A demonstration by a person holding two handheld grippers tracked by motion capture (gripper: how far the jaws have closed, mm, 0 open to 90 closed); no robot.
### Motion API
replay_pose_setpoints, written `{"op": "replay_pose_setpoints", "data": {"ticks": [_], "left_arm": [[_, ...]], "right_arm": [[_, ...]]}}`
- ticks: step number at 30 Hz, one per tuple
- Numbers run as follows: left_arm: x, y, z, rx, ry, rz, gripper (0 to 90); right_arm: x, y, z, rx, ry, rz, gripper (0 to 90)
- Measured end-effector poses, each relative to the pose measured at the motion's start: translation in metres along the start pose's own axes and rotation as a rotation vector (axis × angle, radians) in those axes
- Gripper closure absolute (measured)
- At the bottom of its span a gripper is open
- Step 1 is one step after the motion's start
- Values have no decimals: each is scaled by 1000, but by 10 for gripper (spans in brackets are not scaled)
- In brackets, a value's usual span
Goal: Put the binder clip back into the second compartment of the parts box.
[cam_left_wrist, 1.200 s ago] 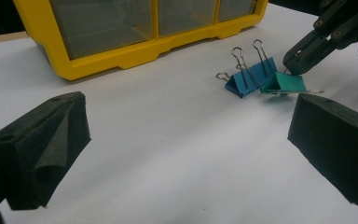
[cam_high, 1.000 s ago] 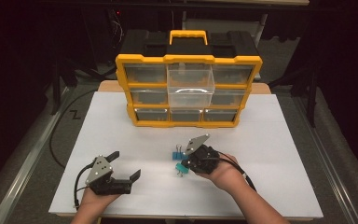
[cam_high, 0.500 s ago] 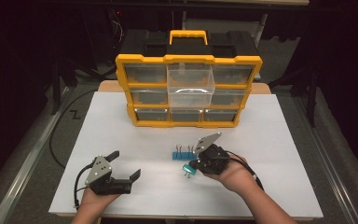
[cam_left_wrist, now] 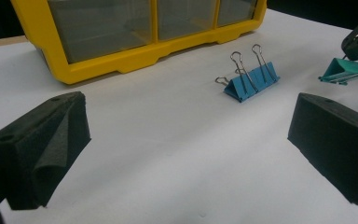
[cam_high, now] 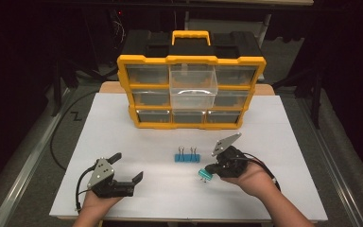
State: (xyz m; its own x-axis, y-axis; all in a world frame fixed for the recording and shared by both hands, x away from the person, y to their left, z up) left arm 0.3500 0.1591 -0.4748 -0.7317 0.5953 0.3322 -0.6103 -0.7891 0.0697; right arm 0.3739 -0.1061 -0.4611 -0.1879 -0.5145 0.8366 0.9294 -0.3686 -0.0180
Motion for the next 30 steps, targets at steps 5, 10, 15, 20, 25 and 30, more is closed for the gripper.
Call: {"op": "replay_pose_setpoints", "data": {"ticks": [5,10,15,20,25,30], "left_arm": [[1,0,1,0,8,3,2],[1,-2,1,1,8,8,2],[0,-1,1,-2,2,7,2],[1,-3,2,2,9,11,2],[-1,-3,1,1,4,11,2],[-1,-2,1,-3,5,12,2]], "right_arm": [[6,4,-10,-15,-20,13,898],[13,9,-23,-28,-46,22,898],[16,11,-30,-34,-65,22,897],[21,15,-35,-35,-80,21,898],[28,14,-34,-43,-84,23,898],[36,15,-29,-29,-90,23,897]]}}
Point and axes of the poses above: each handheld gripper's, and its own axes: x roughly backward along the jaws, z roughly out of its top, y roughly to its right, the point moved 10 cm from there along -x, roughly forward along the jaws, and after that the axes turned 2 degrees about x, right-handed, at the moved point
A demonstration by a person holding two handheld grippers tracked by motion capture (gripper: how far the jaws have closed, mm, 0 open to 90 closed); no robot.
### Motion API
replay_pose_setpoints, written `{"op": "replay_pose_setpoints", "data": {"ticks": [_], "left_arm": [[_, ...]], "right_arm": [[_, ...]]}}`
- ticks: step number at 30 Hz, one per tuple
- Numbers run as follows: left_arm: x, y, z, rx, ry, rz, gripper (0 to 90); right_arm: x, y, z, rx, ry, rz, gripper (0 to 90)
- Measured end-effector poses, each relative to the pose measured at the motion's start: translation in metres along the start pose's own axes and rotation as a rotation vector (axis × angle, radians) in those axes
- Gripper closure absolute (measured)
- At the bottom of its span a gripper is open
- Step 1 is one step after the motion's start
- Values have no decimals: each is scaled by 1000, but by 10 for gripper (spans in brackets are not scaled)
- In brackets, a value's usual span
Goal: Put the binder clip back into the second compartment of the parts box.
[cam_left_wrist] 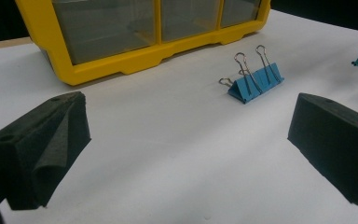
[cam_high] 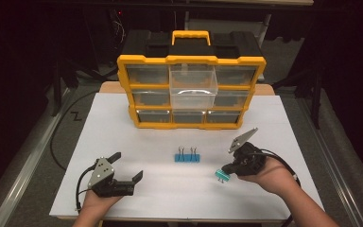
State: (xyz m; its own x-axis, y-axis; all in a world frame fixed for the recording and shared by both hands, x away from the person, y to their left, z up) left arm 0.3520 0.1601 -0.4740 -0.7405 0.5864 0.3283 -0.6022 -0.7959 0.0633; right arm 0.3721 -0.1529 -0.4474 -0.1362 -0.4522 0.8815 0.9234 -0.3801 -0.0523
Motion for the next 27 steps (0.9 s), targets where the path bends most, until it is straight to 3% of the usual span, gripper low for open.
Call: {"op": "replay_pose_setpoints", "data": {"ticks": [13,27], "left_arm": [[0,-1,0,-7,-3,3,2],[1,0,1,-3,1,2,2]], "right_arm": [[8,-5,14,45,-25,8,898],[21,-4,26,50,-40,25,898]]}}
Point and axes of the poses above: each handheld gripper's, and its own axes: x roughly backward along the jaws, z roughly out of its top, y roughly to its right, the point moved 10 cm from there along -x, roughly forward along the jaws, and after that the axes turned 2 degrees about x, right-handed, at the moved point
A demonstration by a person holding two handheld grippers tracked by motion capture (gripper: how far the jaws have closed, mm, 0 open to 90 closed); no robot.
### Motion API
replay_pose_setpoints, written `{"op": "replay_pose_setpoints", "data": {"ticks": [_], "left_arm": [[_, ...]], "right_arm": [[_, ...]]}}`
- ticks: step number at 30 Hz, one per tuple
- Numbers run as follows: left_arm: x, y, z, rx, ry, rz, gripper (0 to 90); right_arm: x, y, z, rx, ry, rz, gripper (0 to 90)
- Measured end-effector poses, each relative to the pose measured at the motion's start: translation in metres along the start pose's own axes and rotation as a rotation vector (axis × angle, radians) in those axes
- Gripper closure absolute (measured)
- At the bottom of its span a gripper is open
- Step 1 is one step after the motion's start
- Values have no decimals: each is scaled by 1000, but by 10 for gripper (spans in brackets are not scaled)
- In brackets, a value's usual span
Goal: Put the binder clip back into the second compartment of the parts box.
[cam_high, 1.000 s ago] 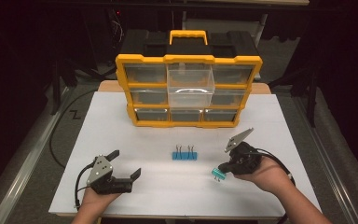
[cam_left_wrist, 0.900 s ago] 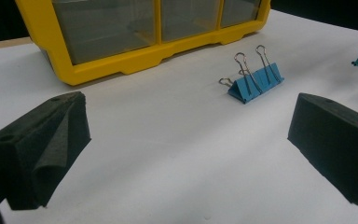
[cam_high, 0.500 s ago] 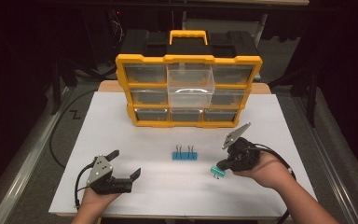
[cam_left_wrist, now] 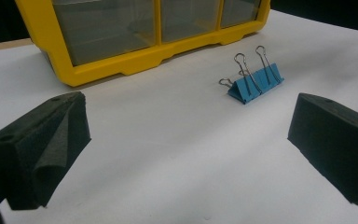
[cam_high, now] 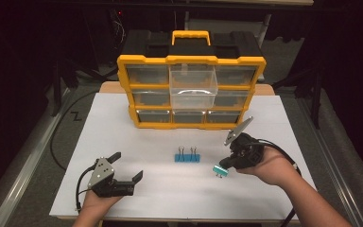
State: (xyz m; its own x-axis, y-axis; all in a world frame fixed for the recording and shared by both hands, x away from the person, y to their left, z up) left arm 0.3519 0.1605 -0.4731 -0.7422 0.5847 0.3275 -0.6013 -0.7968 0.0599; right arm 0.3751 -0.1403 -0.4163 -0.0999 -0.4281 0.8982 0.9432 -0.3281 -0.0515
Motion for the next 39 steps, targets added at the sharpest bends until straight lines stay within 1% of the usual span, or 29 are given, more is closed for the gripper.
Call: {"op": "replay_pose_setpoints", "data": {"ticks": [6,11,14,18,23,24,26,27,29,33,35,37,39], "left_arm": [[0,-1,0,-2,-2,8,2],[0,-2,0,-4,1,11,2],[-1,-1,0,-7,-4,4,2],[-2,-1,-1,-9,-5,1,2],[-2,-1,-1,-6,-5,-1,2],[-2,-1,0,-6,-2,-1,2],[-1,0,1,0,4,-3,2],[-1,-1,1,1,5,-1,2],[-1,-1,1,-2,6,0,2],[-1,-2,1,-3,6,2,2],[0,-2,1,-3,4,1,2],[-1,-2,1,-4,5,1,2],[0,-2,1,-6,3,0,2]], "right_arm": [[10,-3,7,16,6,30,897],[21,-3,14,16,9,34,897],[24,-2,16,10,11,30,897],[29,-1,20,18,2,31,897],[34,-2,26,26,2,42,898],[35,-2,28,34,3,46,898],[39,-3,31,32,-1,51,897],[43,-3,34,42,-8,56,897],[44,-4,35,42,-5,59,898],[58,-4,44,49,-16,66,897],[59,-4,45,55,-16,66,897],[66,-4,52,56,-15,71,897],[68,-4,53,56,-14,71,897]]}}
Point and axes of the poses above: each handheld gripper's, and its own axes: x roughly backward along the jaws, z roughly out of its top, y roughly to its right, the point moved 10 cm from there along -x, roughly forward along the jaws, and after that the axes turned 2 degrees about x, right-handed, at the moved point
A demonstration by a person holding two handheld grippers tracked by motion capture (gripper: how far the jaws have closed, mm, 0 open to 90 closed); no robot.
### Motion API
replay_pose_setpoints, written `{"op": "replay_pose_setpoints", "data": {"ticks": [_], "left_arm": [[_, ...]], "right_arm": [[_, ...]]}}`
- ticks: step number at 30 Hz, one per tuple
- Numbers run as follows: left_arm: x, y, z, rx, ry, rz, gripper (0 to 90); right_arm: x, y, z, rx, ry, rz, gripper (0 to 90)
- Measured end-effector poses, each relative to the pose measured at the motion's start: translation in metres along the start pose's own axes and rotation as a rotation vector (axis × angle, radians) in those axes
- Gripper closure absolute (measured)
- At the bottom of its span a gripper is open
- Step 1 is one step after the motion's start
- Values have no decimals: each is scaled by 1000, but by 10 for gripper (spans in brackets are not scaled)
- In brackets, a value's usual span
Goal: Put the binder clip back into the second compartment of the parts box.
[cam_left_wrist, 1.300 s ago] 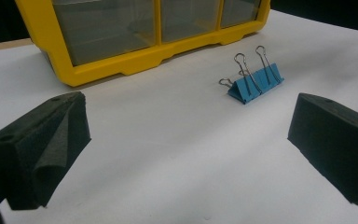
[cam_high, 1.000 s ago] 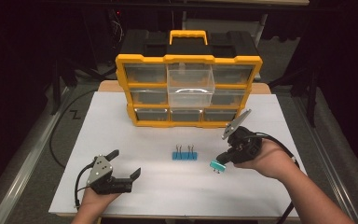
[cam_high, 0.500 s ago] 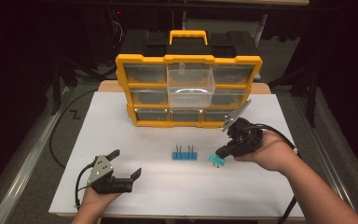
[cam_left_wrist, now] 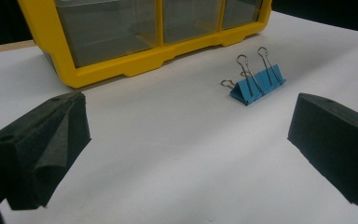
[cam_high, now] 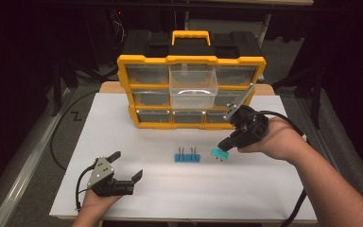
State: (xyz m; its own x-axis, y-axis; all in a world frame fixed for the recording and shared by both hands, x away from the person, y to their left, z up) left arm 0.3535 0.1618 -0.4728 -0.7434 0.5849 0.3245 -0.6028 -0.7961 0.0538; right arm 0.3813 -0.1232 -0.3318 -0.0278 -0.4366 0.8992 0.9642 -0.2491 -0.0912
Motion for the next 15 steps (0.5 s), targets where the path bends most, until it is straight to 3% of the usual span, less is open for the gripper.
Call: {"op": "replay_pose_setpoints", "data": {"ticks": [15], "left_arm": [[0,0,-1,-7,-3,-2,2]], "right_arm": [[32,4,23,7,6,-31,897]]}}
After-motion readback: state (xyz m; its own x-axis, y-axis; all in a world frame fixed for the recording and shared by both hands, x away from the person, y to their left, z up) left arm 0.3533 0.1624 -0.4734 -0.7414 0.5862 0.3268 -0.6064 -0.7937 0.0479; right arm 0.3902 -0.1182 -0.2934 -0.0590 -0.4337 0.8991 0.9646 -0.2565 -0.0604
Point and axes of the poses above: each handheld gripper's, and its own axes: x roughly backward along the jaws, z roughly out of its top, y roughly to its right, the point moved 10 cm from there along -x, roughly forward along the jaws, and after that the axes turned 2 degrees about x, right-handed, at the moved point
